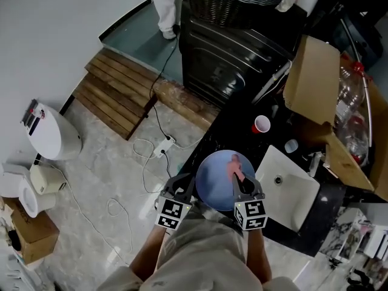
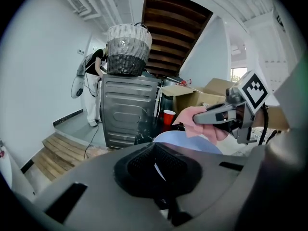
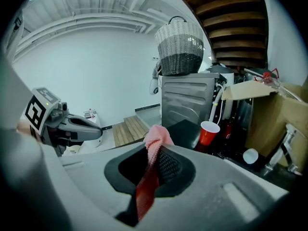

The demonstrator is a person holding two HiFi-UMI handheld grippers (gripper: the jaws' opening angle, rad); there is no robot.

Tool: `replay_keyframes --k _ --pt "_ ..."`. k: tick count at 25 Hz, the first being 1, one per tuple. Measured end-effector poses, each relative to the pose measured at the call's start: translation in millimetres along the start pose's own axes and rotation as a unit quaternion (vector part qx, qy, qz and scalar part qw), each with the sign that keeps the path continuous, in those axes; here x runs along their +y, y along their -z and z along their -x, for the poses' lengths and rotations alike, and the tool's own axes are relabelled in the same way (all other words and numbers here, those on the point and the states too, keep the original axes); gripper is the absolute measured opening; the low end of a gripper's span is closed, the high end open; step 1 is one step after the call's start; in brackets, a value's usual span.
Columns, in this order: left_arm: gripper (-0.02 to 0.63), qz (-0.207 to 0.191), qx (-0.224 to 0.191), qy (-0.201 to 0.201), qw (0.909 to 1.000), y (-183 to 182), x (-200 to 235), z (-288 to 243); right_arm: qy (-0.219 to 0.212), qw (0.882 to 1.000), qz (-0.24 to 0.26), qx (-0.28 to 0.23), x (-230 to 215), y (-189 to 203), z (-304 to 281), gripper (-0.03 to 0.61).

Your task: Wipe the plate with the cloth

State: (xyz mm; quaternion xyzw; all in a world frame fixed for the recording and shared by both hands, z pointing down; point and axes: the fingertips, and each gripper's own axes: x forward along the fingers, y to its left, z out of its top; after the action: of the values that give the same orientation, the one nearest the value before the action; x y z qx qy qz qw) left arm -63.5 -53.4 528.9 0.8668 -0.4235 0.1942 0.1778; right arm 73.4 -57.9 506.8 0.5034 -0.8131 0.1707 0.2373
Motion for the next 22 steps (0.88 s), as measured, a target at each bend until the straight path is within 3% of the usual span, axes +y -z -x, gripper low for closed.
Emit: replay_keyframes --k 14,22 --pt "0.005 0.016 0.022 0.03 0.9992 24.6 4.9 -17.9 0.01 0.999 0.015 0.047 -1.5 26.0 -41.3 0.021" --pt "0.005 0.022 0.039 0.028 0.9986 37.9 2.4 -23.1 0.01 0.998 0.007 0.058 -8.8 37.4 -57.4 0.021"
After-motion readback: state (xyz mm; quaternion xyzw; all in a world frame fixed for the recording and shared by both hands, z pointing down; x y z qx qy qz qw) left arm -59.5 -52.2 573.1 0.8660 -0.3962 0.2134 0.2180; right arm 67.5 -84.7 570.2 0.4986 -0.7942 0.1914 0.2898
